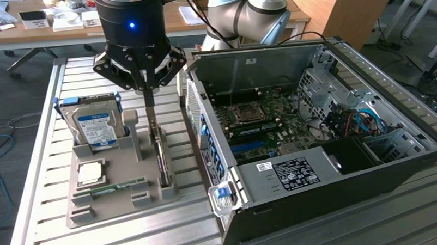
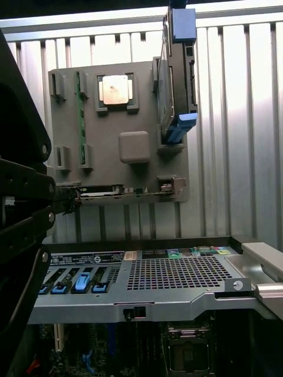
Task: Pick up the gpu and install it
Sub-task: 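Pick up the gpu and move the gpu toward the slot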
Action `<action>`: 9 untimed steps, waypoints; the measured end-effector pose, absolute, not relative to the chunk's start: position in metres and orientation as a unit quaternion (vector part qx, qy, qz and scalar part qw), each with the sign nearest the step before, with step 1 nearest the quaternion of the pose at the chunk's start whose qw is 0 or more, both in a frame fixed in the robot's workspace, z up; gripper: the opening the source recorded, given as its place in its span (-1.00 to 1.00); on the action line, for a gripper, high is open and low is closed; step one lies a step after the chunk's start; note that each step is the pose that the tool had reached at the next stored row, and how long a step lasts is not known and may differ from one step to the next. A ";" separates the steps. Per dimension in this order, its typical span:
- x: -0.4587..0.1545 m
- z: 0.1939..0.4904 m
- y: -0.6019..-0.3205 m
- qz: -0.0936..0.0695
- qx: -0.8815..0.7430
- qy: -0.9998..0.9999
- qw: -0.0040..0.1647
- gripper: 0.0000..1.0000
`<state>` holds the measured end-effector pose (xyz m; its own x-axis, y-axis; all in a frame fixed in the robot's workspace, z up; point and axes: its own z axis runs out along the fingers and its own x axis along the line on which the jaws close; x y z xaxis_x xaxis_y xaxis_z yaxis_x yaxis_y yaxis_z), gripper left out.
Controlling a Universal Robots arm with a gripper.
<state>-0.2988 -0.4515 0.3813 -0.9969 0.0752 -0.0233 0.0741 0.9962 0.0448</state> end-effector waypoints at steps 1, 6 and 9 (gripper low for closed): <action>-0.299 0.381 -0.452 0.022 0.037 0.999 0.012 -0.66; -0.299 0.381 -0.452 0.022 0.037 0.999 0.012 -0.29; -0.299 0.381 -0.452 0.022 0.037 0.999 0.013 -0.17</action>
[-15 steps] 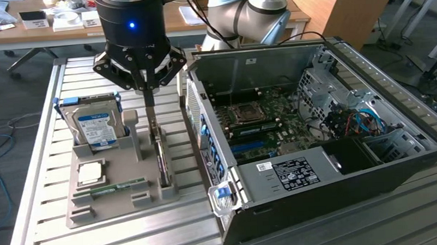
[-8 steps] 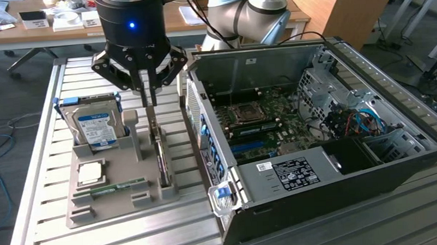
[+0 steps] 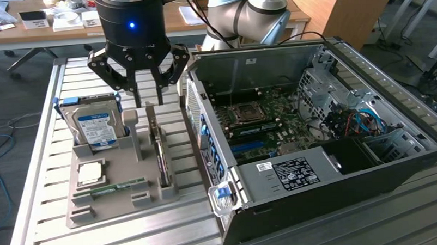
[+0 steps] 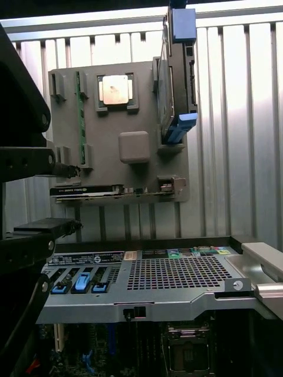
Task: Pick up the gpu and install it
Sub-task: 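Pick up the gpu and move the gpu toward the slot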
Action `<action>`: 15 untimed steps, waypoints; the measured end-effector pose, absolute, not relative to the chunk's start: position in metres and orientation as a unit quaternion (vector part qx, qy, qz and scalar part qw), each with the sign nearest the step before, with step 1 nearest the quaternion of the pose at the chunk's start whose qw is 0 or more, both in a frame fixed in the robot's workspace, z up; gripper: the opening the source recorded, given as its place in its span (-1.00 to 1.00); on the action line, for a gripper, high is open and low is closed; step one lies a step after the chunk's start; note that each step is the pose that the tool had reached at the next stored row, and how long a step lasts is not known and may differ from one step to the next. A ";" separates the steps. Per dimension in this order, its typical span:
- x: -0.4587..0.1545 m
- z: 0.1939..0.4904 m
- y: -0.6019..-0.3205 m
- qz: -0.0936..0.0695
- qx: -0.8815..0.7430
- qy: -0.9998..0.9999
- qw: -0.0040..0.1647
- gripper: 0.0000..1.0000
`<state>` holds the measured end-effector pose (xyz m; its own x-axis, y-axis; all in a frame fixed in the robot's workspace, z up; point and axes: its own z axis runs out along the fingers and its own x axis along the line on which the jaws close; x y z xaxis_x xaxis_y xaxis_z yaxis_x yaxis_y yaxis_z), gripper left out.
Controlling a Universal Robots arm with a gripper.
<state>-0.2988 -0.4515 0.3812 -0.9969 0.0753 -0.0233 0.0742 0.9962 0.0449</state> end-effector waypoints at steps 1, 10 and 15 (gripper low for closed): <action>-0.299 0.381 -0.452 0.022 0.037 0.999 0.012 -0.17; -0.299 0.380 -0.452 0.022 0.037 0.999 0.013 -0.17; -0.299 0.378 -0.452 0.022 0.037 0.999 0.012 -0.17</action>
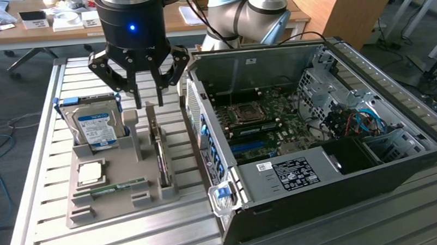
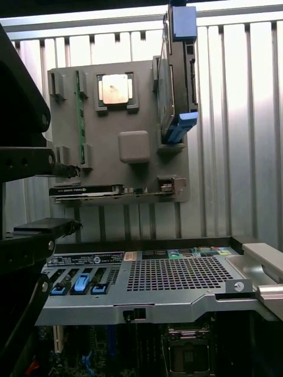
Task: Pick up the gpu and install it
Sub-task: 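Pick up the gpu and move the gpu toward the slot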
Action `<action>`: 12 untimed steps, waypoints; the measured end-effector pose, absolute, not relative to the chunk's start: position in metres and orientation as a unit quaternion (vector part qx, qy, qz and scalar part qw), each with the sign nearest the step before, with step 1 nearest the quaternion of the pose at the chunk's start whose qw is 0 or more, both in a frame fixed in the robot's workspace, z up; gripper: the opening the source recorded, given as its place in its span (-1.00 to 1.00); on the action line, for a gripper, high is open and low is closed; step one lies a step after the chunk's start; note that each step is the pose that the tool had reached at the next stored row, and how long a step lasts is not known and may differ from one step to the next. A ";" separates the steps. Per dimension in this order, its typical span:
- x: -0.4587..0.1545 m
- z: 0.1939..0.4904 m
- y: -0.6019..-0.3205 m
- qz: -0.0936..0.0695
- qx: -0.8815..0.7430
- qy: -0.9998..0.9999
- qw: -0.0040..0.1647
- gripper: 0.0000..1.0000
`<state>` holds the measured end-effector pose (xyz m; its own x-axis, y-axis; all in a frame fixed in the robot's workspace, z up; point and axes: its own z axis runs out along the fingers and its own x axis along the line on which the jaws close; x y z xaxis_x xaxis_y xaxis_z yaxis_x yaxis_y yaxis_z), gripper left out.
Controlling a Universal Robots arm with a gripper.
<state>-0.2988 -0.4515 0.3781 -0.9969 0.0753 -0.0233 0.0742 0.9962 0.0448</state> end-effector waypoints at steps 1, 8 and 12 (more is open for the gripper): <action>-0.299 0.378 -0.452 0.022 0.037 0.999 0.012 -0.17; -0.299 0.375 -0.452 0.022 0.037 0.999 0.012 -0.17; -0.299 0.375 -0.452 0.022 0.037 0.999 0.012 -0.17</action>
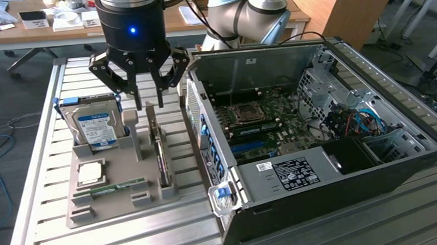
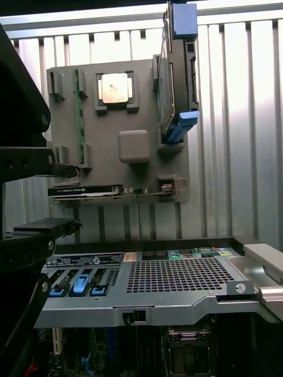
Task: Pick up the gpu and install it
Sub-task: 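Pick up the gpu and move the gpu toward the slot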
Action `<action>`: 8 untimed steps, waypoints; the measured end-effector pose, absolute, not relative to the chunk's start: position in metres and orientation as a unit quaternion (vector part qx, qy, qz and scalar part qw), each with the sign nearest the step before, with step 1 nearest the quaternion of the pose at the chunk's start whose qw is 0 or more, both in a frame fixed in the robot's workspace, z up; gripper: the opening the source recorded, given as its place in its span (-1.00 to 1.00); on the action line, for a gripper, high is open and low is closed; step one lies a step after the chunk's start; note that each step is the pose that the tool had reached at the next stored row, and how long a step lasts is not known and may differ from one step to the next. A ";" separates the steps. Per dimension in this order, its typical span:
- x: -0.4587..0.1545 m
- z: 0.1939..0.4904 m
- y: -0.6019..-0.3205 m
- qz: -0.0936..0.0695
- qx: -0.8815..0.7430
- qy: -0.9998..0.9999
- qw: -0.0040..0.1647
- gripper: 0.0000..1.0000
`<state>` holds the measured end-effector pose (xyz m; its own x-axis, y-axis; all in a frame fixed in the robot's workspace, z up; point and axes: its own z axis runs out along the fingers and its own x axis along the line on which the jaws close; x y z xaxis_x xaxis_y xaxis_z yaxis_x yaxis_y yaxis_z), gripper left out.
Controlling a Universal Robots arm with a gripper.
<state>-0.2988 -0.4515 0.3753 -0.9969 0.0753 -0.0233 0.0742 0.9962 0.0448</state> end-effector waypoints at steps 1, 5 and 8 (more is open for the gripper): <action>-0.299 0.375 -0.452 0.022 0.037 0.999 0.012 -0.17; -0.299 0.375 -0.452 0.022 0.037 0.999 0.013 -0.17; -0.299 0.373 -0.452 0.022 0.037 0.999 0.013 -0.17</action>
